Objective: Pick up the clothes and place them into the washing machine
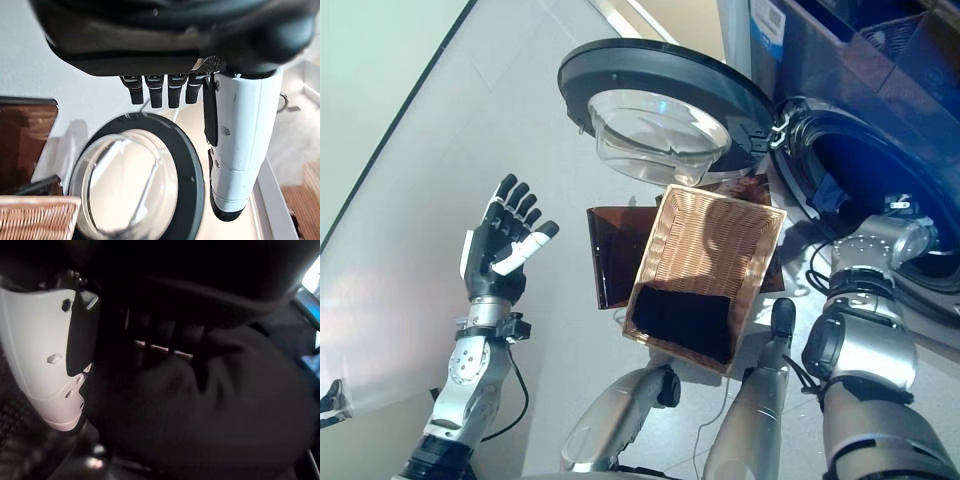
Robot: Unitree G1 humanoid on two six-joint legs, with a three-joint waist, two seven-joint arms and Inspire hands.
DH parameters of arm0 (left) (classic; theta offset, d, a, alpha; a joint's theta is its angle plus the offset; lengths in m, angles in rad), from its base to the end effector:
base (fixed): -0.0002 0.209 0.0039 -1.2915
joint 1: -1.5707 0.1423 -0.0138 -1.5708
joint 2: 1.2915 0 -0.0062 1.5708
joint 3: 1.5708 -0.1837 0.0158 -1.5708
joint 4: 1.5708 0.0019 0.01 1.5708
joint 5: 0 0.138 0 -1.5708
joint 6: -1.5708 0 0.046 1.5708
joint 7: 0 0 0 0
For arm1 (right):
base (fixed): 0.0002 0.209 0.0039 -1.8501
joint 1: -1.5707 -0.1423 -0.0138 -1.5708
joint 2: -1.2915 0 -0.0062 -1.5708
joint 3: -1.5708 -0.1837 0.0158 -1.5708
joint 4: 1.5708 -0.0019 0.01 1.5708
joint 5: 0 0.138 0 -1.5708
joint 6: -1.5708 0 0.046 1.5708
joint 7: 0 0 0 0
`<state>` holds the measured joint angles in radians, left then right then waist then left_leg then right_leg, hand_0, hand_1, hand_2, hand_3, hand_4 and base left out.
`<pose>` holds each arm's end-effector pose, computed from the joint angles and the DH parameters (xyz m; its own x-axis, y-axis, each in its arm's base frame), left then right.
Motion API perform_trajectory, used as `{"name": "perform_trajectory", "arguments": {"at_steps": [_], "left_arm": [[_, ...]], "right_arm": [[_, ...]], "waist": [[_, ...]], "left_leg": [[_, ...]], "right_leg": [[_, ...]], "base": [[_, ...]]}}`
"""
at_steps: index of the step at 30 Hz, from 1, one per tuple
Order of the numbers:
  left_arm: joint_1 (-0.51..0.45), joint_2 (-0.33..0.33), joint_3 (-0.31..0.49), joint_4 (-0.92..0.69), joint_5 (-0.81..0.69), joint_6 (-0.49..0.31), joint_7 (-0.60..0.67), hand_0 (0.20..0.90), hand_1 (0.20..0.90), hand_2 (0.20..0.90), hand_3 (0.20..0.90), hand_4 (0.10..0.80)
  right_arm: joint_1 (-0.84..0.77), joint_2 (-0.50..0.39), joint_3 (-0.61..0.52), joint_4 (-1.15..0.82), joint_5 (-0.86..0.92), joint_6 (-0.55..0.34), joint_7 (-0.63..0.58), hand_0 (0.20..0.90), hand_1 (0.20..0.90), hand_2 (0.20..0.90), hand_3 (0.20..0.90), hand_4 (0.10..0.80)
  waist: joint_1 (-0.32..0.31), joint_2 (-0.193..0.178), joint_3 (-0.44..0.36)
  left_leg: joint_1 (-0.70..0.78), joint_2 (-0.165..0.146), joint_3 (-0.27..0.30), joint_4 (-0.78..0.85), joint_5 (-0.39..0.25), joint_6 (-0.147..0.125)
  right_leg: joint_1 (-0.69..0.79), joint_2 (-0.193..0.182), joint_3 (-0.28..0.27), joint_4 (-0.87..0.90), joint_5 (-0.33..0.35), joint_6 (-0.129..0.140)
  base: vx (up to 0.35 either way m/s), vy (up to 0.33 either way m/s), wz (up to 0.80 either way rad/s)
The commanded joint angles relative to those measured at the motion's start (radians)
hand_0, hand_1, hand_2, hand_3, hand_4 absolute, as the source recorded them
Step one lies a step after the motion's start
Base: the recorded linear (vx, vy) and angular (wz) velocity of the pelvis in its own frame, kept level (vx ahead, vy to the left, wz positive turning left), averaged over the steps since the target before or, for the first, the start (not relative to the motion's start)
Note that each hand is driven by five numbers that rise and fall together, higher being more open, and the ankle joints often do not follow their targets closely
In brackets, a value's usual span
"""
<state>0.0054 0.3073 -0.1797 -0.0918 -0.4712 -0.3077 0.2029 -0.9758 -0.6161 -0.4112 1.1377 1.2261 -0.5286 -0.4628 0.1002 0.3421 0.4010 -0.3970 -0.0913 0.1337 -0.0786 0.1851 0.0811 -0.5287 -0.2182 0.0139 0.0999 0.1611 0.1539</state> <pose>0.1979 0.1708 0.0707 0.9566 0.0623 0.2847 0.0054 0.9729 -0.2311 0.3086 -0.3371 0.1811 0.3956 -0.8921 -0.2180 0.4178 -0.0366 0.9078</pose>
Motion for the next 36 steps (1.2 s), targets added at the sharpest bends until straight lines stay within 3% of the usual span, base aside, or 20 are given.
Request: {"name": "perform_trajectory", "arguments": {"at_steps": [1,13,25,26,27,36], "left_arm": [[0.031,0.020,0.003,-0.154,-0.030,-0.117,0.006,0.900,0.900,0.900,0.900,0.800],[0.044,0.020,0.007,-0.161,-0.126,-0.108,-0.017,0.900,0.900,0.900,0.900,0.800],[0.052,0.023,0.030,-0.141,-0.134,-0.112,-0.009,0.900,0.900,0.900,0.900,0.800],[0.053,0.024,0.032,-0.137,-0.133,-0.112,-0.007,0.900,0.900,0.900,0.900,0.800],[0.053,0.026,0.035,-0.134,-0.134,-0.111,-0.007,0.900,0.900,0.900,0.900,0.800],[0.057,0.025,0.059,-0.089,-0.135,-0.106,0.003,0.900,0.900,0.900,0.900,0.800]], "right_arm": [[-0.036,-0.136,0.069,-0.038,-0.051,-0.037,0.001,0.200,0.200,0.200,0.200,0.300],[-0.073,-0.244,0.054,0.002,-0.047,-0.051,-0.058,0.200,0.200,0.200,0.200,0.300],[-0.115,-0.261,0.109,0.043,-0.078,-0.024,-0.063,0.200,0.200,0.200,0.200,0.300],[-0.119,-0.261,0.114,0.048,-0.079,-0.022,-0.066,0.285,0.285,0.285,0.285,0.361],[-0.124,-0.264,0.123,0.054,-0.089,-0.012,-0.069,0.900,0.900,0.900,0.900,0.800],[-0.122,-0.216,0.156,0.073,-0.132,0.032,-0.074,0.900,0.900,0.900,0.900,0.800]], "waist": [[0.013,0.031,-0.113],[0.002,0.047,-0.134],[0.007,0.039,-0.143],[0.007,0.039,-0.144],[0.009,0.038,-0.144],[0.006,0.027,-0.135]], "left_leg": [[-0.038,-0.018,-0.024,0.034,-0.077,-0.075],[-0.034,-0.024,-0.011,0.013,-0.071,-0.075],[-0.039,-0.023,-0.004,0.006,-0.067,-0.073],[-0.039,-0.022,-0.004,0.005,-0.066,-0.073],[-0.040,-0.021,-0.003,0.003,-0.066,-0.074],[-0.043,-0.016,0.004,0.001,-0.062,-0.074]], "right_leg": [[-0.028,-0.018,0.022,0.051,-0.107,-0.031],[-0.038,-0.019,0.034,0.044,-0.103,-0.029],[-0.057,-0.013,0.041,0.049,-0.098,-0.033],[-0.059,-0.013,0.041,0.049,-0.098,-0.033],[-0.060,-0.013,0.040,0.049,-0.097,-0.033],[-0.071,-0.004,0.044,0.057,-0.094,-0.039]], "base": [[0.000,0.000,0.00],[0.000,0.000,0.00],[-0.001,0.005,-0.02],[0.000,0.000,0.00],[0.000,0.000,0.00],[0.000,0.000,0.00]]}}
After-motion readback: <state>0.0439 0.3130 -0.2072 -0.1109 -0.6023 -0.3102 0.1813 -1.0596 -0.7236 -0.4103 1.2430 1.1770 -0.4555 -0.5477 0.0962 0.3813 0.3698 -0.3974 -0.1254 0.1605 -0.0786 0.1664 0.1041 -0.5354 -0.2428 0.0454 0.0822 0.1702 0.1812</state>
